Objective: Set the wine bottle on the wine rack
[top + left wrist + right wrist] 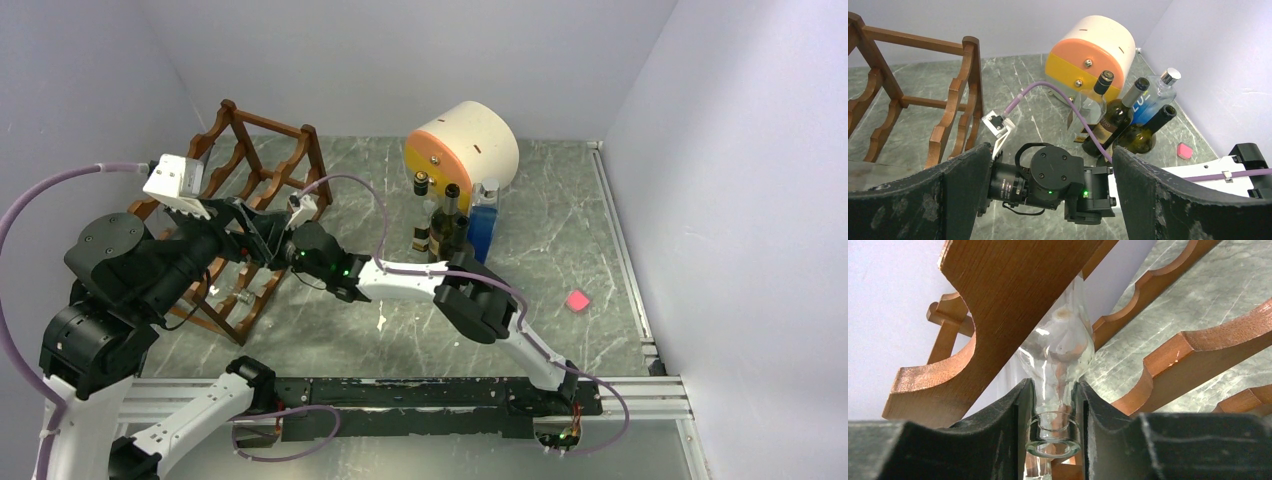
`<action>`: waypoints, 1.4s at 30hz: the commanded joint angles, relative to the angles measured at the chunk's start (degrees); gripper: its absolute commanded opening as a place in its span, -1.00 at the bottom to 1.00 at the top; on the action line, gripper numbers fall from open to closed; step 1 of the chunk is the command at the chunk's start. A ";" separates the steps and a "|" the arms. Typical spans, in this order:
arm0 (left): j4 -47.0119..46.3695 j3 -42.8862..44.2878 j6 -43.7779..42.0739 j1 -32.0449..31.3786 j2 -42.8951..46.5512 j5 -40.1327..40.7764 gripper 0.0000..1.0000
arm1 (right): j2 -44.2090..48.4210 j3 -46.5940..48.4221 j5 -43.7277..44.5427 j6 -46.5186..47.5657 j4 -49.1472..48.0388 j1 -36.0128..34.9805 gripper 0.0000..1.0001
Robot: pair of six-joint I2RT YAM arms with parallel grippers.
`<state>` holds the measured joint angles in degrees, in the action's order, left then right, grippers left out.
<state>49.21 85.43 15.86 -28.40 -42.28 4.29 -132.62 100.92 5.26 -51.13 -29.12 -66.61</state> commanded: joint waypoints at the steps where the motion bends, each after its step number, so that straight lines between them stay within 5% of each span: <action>1: -0.37 -0.47 -0.78 -0.27 0.09 0.19 0.90 | 0.49 0.11 3.47 0.93 -1.47 -0.34 -0.19; 24: -0.01 -0.66 -1.00 -0.32 0.97 1.49 0.90 | 3.11 -2.34 8.88 8.24 1.99 -0.57 0.52; 42: 3.39 5.89 -3.94 -0.29 -0.92 3.14 0.90 | 11.65 -7.82 11.34 24.16 -0.28 -0.33 0.61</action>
<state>51.37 88.53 13.87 -28.40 -42.83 6.24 -126.30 95.59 14.26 -30.68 -27.57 -67.18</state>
